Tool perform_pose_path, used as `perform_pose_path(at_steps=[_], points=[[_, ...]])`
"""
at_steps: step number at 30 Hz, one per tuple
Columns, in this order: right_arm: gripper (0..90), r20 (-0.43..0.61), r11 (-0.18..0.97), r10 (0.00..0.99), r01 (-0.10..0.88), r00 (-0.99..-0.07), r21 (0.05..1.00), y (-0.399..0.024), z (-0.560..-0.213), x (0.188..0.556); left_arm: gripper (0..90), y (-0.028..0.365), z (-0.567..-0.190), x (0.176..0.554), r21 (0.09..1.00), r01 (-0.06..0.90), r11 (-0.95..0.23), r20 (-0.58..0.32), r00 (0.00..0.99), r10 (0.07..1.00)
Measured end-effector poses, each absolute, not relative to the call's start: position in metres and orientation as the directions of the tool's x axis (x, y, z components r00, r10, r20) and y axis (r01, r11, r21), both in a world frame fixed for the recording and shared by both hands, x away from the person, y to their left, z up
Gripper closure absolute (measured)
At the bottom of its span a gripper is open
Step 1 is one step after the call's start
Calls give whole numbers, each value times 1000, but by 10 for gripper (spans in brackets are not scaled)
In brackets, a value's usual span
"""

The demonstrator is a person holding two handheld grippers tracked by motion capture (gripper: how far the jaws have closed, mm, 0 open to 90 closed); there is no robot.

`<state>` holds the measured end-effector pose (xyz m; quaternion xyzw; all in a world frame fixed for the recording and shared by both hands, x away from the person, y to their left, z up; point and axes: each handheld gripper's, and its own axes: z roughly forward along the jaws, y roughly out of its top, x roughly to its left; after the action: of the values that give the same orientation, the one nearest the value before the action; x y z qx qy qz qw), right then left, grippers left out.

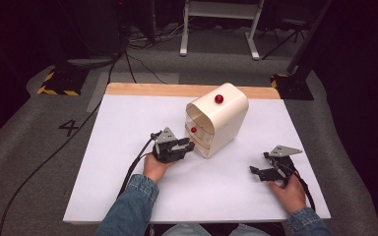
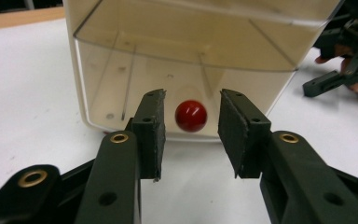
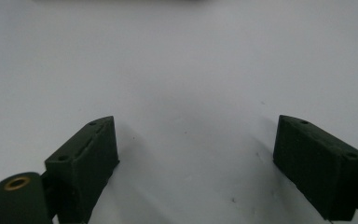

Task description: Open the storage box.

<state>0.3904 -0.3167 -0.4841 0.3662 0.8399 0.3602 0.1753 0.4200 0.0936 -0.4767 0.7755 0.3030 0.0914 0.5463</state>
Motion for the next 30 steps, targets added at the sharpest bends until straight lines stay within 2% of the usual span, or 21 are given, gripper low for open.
perform_pose_path(at_steps=[9,12,19,30], points=[[138,-32,473,742,489,-670,733,-317,-484,390,680,92,-479,422,892,388,-231,-197,795,574],[138,-34,473,742,487,-670,734,-317,-484,390,726,92,-478,421,890,389,-236,-199,799,568],[138,-33,473,742,487,-670,734,-317,-484,390,732,90,-476,420,889,380,-256,-174,796,579],[143,-40,476,740,480,-672,737,-316,-484,390,733,102,-466,408,854,420,-306,-178,790,587]])
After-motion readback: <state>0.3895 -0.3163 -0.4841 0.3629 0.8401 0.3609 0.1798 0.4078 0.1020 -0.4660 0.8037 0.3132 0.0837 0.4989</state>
